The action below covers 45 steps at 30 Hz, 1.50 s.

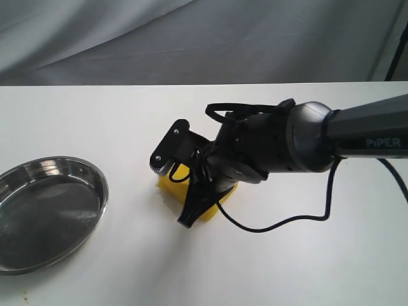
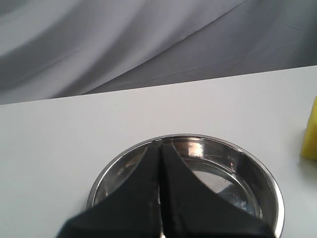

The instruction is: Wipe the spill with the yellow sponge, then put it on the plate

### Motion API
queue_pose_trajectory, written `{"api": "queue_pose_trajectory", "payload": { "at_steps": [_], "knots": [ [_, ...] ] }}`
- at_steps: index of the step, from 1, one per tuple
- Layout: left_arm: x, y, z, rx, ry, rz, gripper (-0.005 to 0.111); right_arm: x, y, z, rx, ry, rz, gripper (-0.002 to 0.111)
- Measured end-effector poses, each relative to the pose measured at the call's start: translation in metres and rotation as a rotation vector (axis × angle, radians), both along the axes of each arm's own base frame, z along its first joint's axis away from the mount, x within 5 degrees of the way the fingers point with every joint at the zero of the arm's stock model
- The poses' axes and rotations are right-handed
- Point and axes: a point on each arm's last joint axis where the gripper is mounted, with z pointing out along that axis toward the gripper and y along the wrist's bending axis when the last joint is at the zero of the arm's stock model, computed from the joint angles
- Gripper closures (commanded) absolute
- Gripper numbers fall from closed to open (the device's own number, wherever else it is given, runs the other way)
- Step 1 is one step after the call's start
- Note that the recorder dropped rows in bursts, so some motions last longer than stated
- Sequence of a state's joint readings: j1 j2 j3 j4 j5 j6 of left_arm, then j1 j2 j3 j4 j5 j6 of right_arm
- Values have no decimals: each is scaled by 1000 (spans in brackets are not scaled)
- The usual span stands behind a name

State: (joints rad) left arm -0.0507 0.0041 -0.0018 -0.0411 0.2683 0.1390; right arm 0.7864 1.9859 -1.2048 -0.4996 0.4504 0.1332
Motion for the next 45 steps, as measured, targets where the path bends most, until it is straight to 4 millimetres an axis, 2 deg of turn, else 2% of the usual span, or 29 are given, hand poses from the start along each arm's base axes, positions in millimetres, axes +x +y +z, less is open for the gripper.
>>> {"api": "queue_pose_trajectory", "payload": {
  "at_steps": [11, 16, 20, 25, 31, 32, 34, 35, 37, 39, 41, 45],
  "knots": [
    [0, 0, 0, 0, 0, 0, 107, -11, 7, -3, 24, 112, 166, 108],
    [0, 0, 0, 0, 0, 0, 107, -27, 20, -4, 13, 132, 233, 108],
    [0, 0, 0, 0, 0, 0, 107, -29, 22, 0, 26, 130, 234, 108],
    [0, 0, 0, 0, 0, 0, 107, -37, 26, 25, 126, 132, 194, 108],
    [0, 0, 0, 0, 0, 0, 107, -38, 26, 21, 139, 159, 163, 108],
    [0, 0, 0, 0, 0, 0, 107, -37, 27, 16, 134, 170, 154, 106],
    [0, 0, 0, 0, 0, 0, 107, -36, 27, 9, 132, 181, 127, 96],
    [0, 0, 0, 0, 0, 0, 107, -35, 27, 8, 132, 181, 113, 84],
    [0, 0, 0, 0, 0, 0, 107, -34, 26, 6, 135, 175, 74, 72],
    [0, 0, 0, 0, 0, 0, 107, -28, 22, 7, 144, 166, 36, 72],
    [0, 0, 0, 0, 0, 0, 107, -10, 6, 6, 156, 162, -46, 74],
    [0, 0, 0, 0, 0, 0, 107, 10, -18, 6, 168, 158, -139, 82]
  ]
}}
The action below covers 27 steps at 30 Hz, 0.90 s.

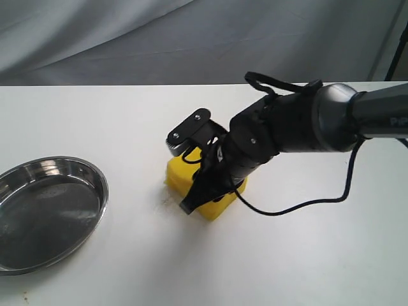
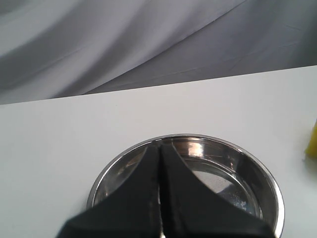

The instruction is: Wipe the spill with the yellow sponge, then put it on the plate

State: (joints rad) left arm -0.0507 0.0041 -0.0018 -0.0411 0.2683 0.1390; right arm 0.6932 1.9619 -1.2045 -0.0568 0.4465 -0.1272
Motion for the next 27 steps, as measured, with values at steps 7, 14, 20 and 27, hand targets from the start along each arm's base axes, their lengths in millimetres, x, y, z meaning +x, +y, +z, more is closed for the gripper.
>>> {"api": "queue_pose_trajectory", "payload": {
  "at_steps": [7, 14, 20, 27],
  "knots": [
    [0, 0, 0, 0, 0, 0, 107, 21, -29, 0, -2, -2, -90, 107],
    [0, 0, 0, 0, 0, 0, 107, 14, -20, -1, -29, -9, -1, 108],
    [0, 0, 0, 0, 0, 0, 107, -8, 8, -1, -8, 11, 109, 108],
    [0, 0, 0, 0, 0, 0, 107, -33, 34, -1, 24, 37, 170, 108]
  ]
}}
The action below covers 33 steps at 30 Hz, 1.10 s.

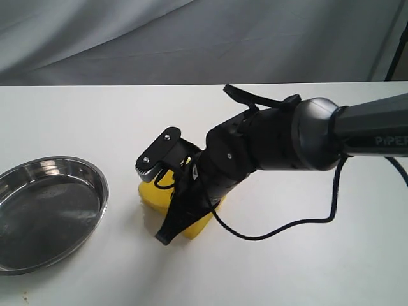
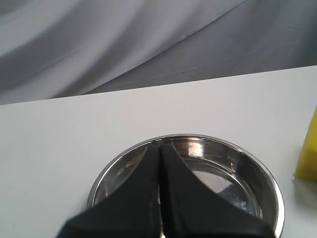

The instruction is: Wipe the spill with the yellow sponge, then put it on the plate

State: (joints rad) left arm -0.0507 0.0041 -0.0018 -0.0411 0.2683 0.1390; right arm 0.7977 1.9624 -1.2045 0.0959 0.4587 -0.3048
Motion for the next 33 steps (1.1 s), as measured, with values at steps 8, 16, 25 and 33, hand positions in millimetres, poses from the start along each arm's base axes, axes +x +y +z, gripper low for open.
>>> {"api": "queue_pose_trajectory", "payload": {
  "at_steps": [8, 16, 25, 33],
  "knots": [
    [0, 0, 0, 0, 0, 0, 107, -10, 10, 0, 5, -1, 37, 105],
    [0, 0, 0, 0, 0, 0, 107, -6, 16, 14, 13, 26, 7, 68],
    [0, 0, 0, 0, 0, 0, 107, 1, 26, 39, 18, 56, -19, 46],
    [0, 0, 0, 0, 0, 0, 107, 17, 12, 41, -48, -23, -159, 45]
  ]
}}
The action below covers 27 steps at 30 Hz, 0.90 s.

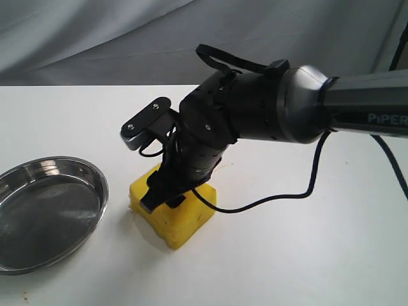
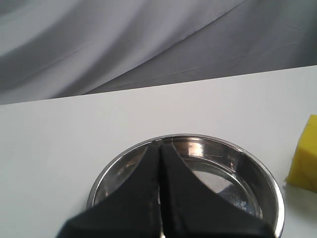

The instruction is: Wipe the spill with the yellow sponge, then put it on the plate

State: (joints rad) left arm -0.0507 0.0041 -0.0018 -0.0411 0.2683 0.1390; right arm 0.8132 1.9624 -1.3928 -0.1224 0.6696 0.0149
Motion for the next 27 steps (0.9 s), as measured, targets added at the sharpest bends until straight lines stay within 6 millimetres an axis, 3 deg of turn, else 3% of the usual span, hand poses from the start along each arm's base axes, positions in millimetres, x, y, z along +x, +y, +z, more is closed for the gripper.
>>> {"api": "queue_pose_trajectory", "payload": {
  "at_steps": [10, 27],
  "knots": [
    [0, 0, 0, 0, 0, 0, 107, 33, -38, 0, -11, -8, -153, 45],
    [0, 0, 0, 0, 0, 0, 107, 30, -34, -1, 35, 42, -131, 45]
  ]
}}
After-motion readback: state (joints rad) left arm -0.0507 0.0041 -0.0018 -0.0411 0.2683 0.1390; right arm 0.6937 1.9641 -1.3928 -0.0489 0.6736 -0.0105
